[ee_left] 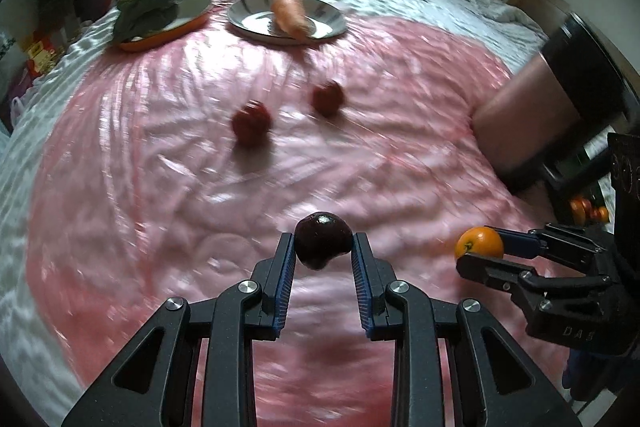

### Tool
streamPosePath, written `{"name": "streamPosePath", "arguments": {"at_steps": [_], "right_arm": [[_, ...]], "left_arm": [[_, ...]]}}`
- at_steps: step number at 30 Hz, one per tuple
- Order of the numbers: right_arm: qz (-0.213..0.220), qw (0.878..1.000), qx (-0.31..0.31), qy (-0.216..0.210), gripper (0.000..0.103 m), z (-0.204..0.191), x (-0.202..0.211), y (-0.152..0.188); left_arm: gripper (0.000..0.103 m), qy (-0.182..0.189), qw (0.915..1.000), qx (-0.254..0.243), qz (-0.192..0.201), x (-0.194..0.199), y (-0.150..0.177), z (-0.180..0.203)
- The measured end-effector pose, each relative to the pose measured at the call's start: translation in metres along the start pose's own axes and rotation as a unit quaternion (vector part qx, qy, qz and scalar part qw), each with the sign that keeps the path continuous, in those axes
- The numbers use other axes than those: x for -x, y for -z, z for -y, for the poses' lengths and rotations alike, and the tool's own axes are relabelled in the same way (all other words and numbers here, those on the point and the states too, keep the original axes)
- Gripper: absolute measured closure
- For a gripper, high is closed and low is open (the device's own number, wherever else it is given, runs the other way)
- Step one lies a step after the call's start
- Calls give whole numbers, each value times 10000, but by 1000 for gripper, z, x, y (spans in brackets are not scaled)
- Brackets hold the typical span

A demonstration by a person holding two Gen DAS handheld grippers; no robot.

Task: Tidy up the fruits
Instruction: 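Carry the orange and plum over to the green tray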

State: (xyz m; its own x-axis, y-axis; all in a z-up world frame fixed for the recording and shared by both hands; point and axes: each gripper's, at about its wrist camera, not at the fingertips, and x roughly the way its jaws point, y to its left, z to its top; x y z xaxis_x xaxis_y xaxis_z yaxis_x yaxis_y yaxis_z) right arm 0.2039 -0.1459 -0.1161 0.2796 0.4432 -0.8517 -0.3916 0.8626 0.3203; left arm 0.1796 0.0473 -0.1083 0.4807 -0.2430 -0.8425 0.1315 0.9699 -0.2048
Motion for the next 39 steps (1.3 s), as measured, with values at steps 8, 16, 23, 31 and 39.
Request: {"name": "streamPosePath", "arguments": {"at_steps": [8,16,23,31,39], "right_arm": [[-59,9997,-210,58,31,25,35,38],[31,9969,-642,453,31,79,86,73],[231,9890,-1112,953,31,143,136,96],[530,9784,-1456,1368,31,206,179,109],[846,9680,-1685,1658,31,275,209,107]], "left_arm": [[79,353,9978,-515,-231,1,15,62],[79,839,9890,-1138,-430,-2,26,139],[79,1330,9761,-1629,-545,-9,31,217],[79,1785,9605,-2058,-569,-20,19,298],[79,1969,9549,-2194,-361,-42,-13,369]]}}
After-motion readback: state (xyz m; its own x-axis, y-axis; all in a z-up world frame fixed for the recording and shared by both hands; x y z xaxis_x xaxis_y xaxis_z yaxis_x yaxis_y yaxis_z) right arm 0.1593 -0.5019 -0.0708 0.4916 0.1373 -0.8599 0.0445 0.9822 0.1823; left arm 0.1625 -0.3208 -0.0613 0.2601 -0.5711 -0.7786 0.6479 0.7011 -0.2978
